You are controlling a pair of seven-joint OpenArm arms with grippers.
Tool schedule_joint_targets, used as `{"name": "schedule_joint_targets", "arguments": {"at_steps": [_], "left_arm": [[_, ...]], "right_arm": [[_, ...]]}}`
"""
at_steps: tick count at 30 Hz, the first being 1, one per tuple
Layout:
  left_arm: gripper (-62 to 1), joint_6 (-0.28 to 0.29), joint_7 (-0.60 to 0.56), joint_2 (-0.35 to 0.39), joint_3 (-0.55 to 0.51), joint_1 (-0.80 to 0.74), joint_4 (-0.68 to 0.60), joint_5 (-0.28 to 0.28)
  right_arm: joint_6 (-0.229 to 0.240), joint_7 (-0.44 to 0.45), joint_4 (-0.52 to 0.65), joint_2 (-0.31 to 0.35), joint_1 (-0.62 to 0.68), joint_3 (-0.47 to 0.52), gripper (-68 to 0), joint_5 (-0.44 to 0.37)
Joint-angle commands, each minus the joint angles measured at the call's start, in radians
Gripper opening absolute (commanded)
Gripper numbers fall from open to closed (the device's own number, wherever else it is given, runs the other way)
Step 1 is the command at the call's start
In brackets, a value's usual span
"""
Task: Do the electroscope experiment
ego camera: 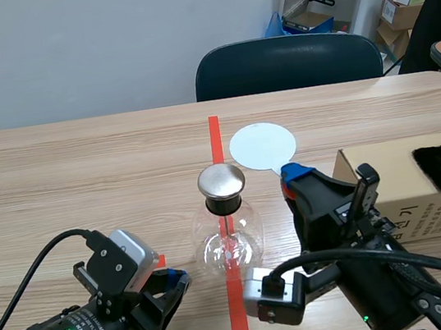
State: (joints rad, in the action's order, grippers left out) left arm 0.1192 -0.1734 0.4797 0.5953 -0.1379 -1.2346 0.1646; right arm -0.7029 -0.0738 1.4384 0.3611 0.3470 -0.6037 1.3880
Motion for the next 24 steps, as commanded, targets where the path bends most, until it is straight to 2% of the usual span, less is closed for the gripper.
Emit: {"name": "schedule_joint_targets", "arguments": {"at_steps": [1,11,17,24], "left_arm": [[-56.8,-0.002,-0.018,-0.003,-0.008,0.005,-0.016,0.003],[-56.8,-0.002,-0.018,-0.003,-0.008,0.005,-0.016,0.003],[-56.8,-0.002,-0.018,-0.003,-0.008,0.005,-0.016,0.003],[-56.8,-0.002,-0.018,-0.003,-0.008,0.005,-0.016,0.003]], "right_arm": [[-0.015,0.016,0.021,0.013,-0.008,0.008,-65.6,0.002],[-0.014,0.158,0.021,0.013,-0.008,0.008,-65.6,-0.004],[0.013,0.174,0.021,0.013,0.001,0.008,-65.6,-0.005],[0.012,0.174,0.021,0.013,0.002,0.008,-65.6,-0.005]]}}
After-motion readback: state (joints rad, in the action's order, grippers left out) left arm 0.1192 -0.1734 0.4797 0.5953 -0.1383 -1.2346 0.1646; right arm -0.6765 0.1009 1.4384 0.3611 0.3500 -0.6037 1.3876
